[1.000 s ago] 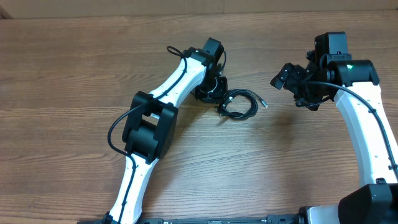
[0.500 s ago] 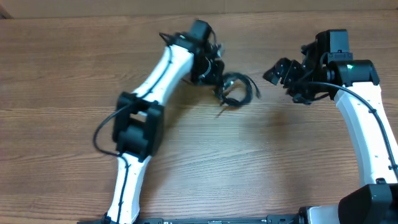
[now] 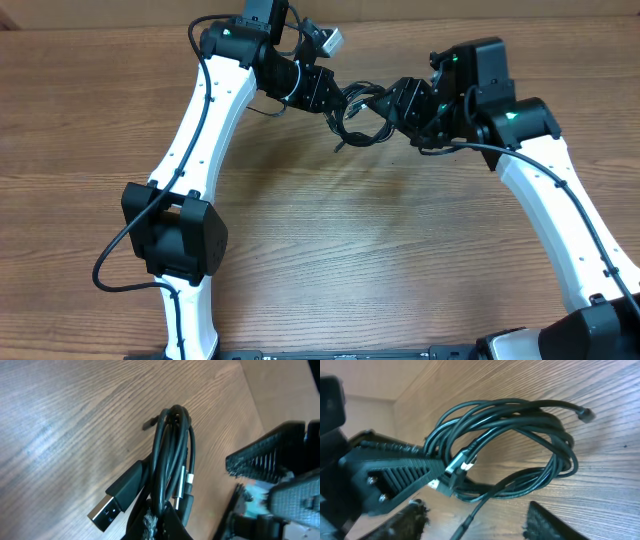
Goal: Untangle cables
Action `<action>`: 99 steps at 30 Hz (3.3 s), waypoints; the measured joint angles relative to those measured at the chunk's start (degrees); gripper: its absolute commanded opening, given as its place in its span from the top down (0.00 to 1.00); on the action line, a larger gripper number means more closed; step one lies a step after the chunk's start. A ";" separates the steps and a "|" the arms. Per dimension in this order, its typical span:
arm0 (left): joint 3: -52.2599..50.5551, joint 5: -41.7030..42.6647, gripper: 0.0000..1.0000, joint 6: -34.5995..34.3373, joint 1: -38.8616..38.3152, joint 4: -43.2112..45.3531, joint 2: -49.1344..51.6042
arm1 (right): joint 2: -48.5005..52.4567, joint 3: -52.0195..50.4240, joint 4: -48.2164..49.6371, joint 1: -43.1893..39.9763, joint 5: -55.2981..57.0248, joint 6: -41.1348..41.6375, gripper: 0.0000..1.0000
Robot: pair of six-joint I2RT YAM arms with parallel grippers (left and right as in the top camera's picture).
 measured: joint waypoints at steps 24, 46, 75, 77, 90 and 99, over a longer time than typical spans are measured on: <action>-0.02 14.95 0.96 -14.34 1.27 -0.11 0.02 | 6.97 -0.52 9.79 2.38 4.13 9.44 0.61; -0.02 18.16 0.96 -9.64 3.98 -0.13 0.02 | 7.82 6.56 -4.92 0.72 -4.20 -20.59 0.38; -0.02 18.14 0.96 0.48 3.98 -4.94 0.02 | 12.04 14.51 -20.79 -6.34 -1.01 -31.30 0.20; -0.02 18.16 0.96 -2.73 3.96 -3.89 0.02 | 10.38 15.41 -20.85 -5.16 -6.08 -33.66 0.20; 0.00 -0.57 0.96 -64.50 3.96 -3.76 0.02 | 8.68 15.56 -14.84 5.60 -3.15 -38.66 0.12; 0.00 -11.32 0.96 -69.37 3.96 -6.62 0.02 | 13.49 15.32 -14.88 9.14 -1.22 -36.35 0.13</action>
